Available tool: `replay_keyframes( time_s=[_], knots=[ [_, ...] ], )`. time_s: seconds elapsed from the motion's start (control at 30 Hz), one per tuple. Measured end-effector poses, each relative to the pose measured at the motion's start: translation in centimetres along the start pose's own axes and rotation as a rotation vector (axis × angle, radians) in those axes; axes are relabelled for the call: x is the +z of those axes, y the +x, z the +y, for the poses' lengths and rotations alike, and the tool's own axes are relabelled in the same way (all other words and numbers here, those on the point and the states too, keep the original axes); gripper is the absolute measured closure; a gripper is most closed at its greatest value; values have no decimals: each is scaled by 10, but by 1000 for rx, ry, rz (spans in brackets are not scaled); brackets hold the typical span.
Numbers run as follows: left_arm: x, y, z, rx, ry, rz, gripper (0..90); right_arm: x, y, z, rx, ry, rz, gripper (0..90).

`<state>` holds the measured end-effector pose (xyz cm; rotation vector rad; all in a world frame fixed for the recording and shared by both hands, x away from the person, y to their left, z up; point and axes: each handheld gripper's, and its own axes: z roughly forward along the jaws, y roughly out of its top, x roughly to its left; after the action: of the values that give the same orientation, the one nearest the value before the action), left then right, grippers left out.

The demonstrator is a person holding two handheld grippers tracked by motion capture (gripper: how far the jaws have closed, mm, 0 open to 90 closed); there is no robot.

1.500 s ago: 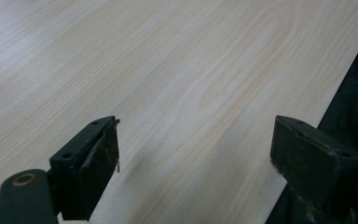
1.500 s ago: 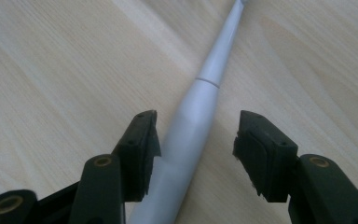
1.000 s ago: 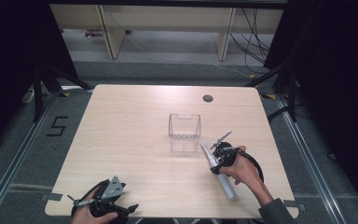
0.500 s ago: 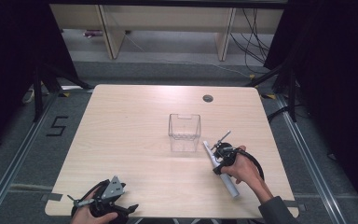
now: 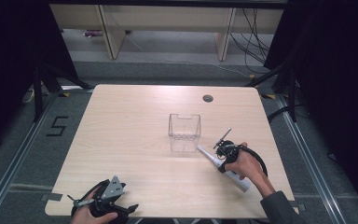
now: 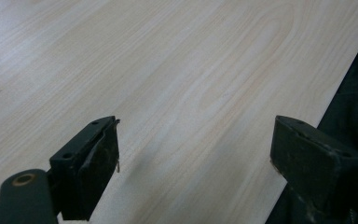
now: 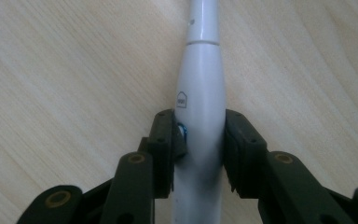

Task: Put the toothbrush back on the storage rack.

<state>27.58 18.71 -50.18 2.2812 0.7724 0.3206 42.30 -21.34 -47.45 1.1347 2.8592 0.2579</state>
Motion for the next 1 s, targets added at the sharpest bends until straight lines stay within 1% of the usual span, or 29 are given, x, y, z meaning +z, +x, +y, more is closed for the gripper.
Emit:
replay_keyframes(
  time_s=[0.03, 0.1, 0.13, 0.17, 0.2, 0.23, 0.27, 0.3, 0.33, 0.37, 0.4, 0.43, 0.47, 0.5, 0.53, 0.57, 0.63, 0.67, 0.7, 0.73, 0.77, 0.8, 0.83, 0.87, 0.93, 0.97, 1.0],
  knots=[
    [-1, 1, 0, 20, 2, 0, 148, 0, 0, 0, 0, 4, -1, 664],
    [-1, 1, 0, 18, 1, 0, 148, 0, -1, 0, 3, 18, -4, 665],
    [0, 0, 0, 1, 1, 0, 148, -1, -1, 0, 10, 23, -20, 665],
    [0, 0, 0, 1, 1, 0, 148, -1, -2, -1, 24, 28, -19, 666],
    [0, 0, 0, 2, 1, 0, 148, -1, -2, -1, 22, 28, -8, 666],
    [0, 0, 0, 2, 2, 0, 148, -1, -3, -2, 20, 20, -10, 666],
    [0, 0, 0, 3, 3, 0, 148, -2, -5, -2, -2, 9, -18, 666],
    [0, 0, 0, 2, 3, 0, 148, -4, -4, -3, 26, 26, -28, 667],
    [0, 0, 0, 2, 3, 0, 148, -5, -6, -4, 5, 13, -32, 667],
    [0, 0, 0, 2, 1, 0, 148, -7, -5, -5, 18, 21, -29, 667],
    [0, 0, 0, 2, 1, 0, 148, -8, -5, -6, 12, 11, -28, 667],
    [-1, 1, 0, 13, 2, 1, 148, -10, -6, -7, 11, 0, -30, 667],
    [-1, 1, 0, 19, 4, 1, 148, -11, -7, -7, 0, -3, -32, 667],
    [-1, 1, 0, 16, 3, 1, 148, -12, -8, -8, -1, -15, -32, 667],
    [-1, 1, 0, 16, 3, 0, 148, -14, -8, -8, 11, -22, -35, 668],
    [0, 0, 0, 0, 2, 0, 148, -14, -10, -9, -3, -24, -37, 668],
    [0, 1, 0, 7, 2, 0, 148, -16, -9, -10, 17, -29, -41, 668],
    [-1, 1, 0, 19, 4, 0, 148, -16, -11, -10, 8, -33, -43, 667],
    [-1, 1, 0, 14, 2, -1, 148, -17, -10, -10, 15, -33, -47, 668],
    [-1, 1, 0, 14, 2, -1, 148, -19, -11, -11, 3, -48, -47, 668],
    [0, 1, 0, 14, 2, -1, 148, -20, -10, -11, 25, -47, -49, 668],
    [0, 1, 0, 17, 4, 0, 148, -22, -11, -12, 3, -57, -46, 668],
    [0, 0, 0, 4, 4, 1, 148, -25, -11, -12, 7, -62, -51, 668],
    [0, 0, 0, 1, 3, 0, 148, -28, -12, -13, 8, -71, -48, 668],
    [0, 0, 0, 2, 3, 1, 148, -35, -14, -15, 27, -104, -50, 668],
    [0, 1, 0, 20, 5, 0, 148, -39, -16, -16, 34, -120, -52, 668],
    [0, 1, 0, 13, 2, 0, 148, -43, -17, -17, 41, -139, -56, 668]
  ],
)
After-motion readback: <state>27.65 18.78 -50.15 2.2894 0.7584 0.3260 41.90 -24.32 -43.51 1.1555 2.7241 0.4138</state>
